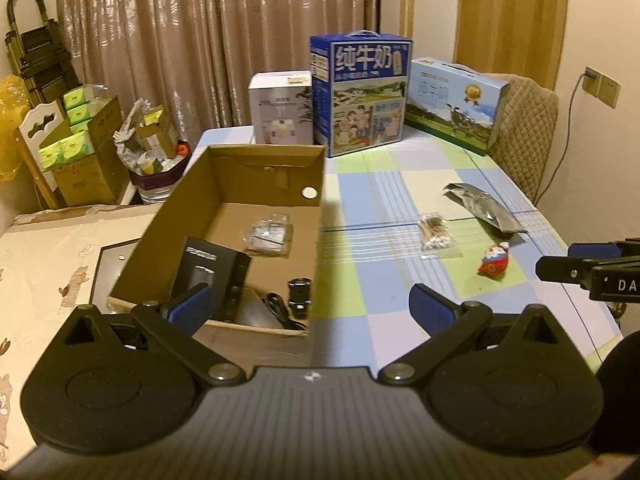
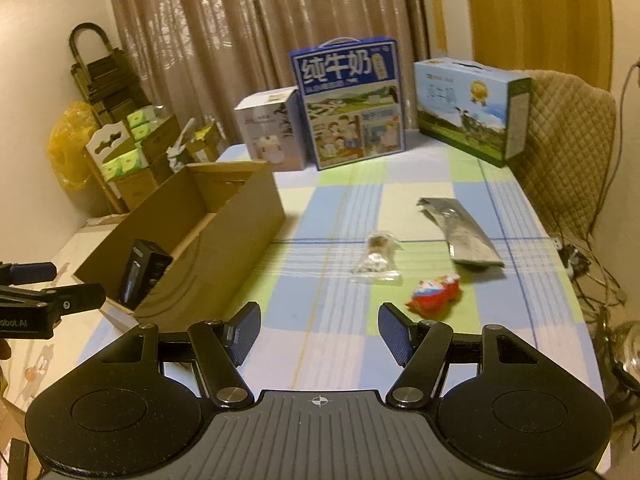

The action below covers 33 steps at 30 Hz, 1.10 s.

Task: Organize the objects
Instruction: 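Withdraw both open tools from the box back over the table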

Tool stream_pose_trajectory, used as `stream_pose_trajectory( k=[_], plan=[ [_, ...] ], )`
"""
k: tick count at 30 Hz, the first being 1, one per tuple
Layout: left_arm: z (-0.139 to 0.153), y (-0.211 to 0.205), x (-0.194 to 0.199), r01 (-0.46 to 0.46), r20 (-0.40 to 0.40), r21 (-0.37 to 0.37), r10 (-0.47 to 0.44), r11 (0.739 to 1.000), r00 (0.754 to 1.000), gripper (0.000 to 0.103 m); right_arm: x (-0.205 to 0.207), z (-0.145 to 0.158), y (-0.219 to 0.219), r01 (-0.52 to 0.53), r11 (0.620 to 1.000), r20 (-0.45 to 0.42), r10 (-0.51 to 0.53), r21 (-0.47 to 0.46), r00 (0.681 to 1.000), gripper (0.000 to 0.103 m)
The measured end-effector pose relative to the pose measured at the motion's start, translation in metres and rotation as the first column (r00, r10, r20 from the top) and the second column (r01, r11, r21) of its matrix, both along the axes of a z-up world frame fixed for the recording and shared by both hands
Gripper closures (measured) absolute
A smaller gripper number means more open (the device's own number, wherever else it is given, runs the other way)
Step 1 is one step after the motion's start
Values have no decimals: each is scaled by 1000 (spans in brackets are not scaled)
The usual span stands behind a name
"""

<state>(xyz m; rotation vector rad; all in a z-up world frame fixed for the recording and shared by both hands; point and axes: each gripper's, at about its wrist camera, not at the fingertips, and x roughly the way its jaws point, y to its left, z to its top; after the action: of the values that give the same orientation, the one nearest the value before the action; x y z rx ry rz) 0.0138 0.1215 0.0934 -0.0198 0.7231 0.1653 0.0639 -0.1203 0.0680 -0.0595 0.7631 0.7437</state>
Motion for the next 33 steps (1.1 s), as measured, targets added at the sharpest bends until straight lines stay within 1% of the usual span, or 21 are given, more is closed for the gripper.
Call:
stream_pose_trajectory(
  k=[17, 19, 22, 28, 33],
  plan=[
    [-23, -65, 21, 116, -39, -26, -117, 993, 992, 1, 18, -15, -59, 120, 993, -37, -121, -19, 992, 40],
    [-27, -70, 24, 118, -36, -30, -120, 993, 992, 1, 20, -17, -64, 133, 991, -43, -134, -20, 990, 40],
    [-33, -77, 29, 121, -35, -15, -122, 993, 992, 1, 23, -20, -70, 149, 989, -51, -150, -23, 987, 40],
    [-43, -85, 39, 130, -41, -36, -132, 991, 990, 1, 30, -24, -77, 167, 986, -60, -167, -17, 984, 40],
    [-50, -89, 50, 119, -42, -44, -121, 992, 992, 1, 38, -30, -78, 179, 984, -66, -180, -14, 981, 40]
  ],
)
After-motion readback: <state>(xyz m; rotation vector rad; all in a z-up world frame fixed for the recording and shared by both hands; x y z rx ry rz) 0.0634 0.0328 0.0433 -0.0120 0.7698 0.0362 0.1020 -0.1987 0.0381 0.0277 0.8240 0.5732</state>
